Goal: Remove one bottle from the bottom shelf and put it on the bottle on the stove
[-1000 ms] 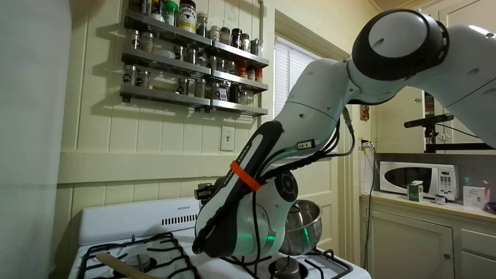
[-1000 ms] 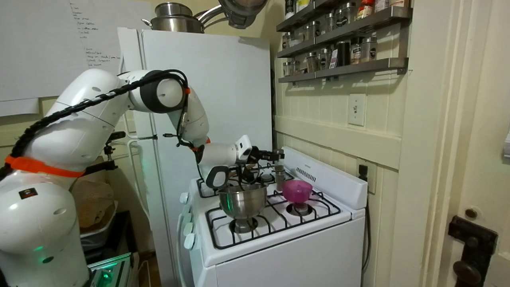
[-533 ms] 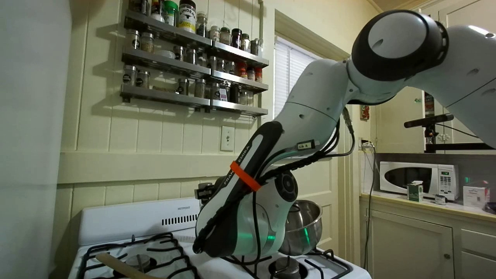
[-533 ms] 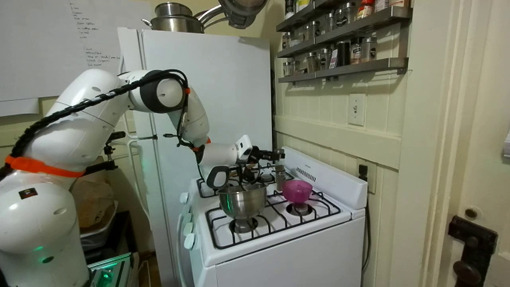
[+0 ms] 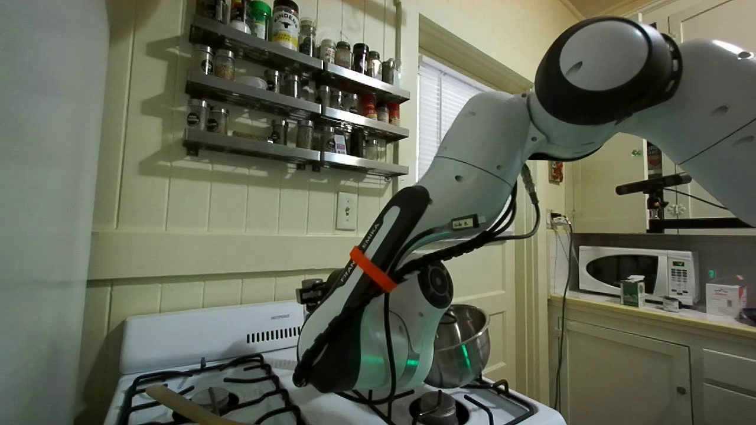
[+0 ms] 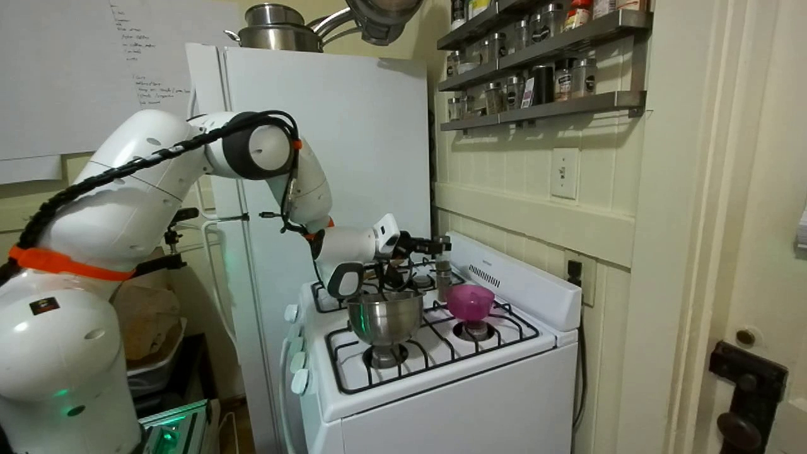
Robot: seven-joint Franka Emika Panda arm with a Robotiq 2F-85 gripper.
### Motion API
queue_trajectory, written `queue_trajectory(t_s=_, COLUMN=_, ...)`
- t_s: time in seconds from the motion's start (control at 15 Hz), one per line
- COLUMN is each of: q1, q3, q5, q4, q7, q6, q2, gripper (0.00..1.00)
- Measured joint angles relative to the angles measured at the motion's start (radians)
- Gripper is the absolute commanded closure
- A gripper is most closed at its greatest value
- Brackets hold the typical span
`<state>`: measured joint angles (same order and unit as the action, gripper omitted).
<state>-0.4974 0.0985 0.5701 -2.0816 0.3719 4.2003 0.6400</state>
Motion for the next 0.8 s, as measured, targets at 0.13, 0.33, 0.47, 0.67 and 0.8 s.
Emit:
queue_trajectory(t_s=0.13, q1=0.0, q3=0.0, q5=0.0, q4=0.002, q7=-0.001, q6=0.0, q2=0.002, gripper=0.64)
queue_trajectory(t_s=0.33, q1=0.001, q3=0.001, q5=0.0, q4=0.004, q7=-0.01, q6=0.0, q2=0.003, gripper=0.23)
queue_trajectory(t_s=0.47, q1=0.003, q3=0.003, q5=0.0, q4=0.004, q7=-0.018, q6=0.0, q2=0.003, gripper=0.08)
queue_trajectory(t_s=0.67, q1=0.004, q3=0.006, q5=0.001, q4=0.004, q7=-0.021, q6=0.0, q2=0.003, gripper=0.0)
queue_trajectory(t_s=0.8, q1=0.004, q3=0.006, q5=0.003, q4=0.004, q7=-0.023, q6=0.0, q2=0.003, gripper=0.0)
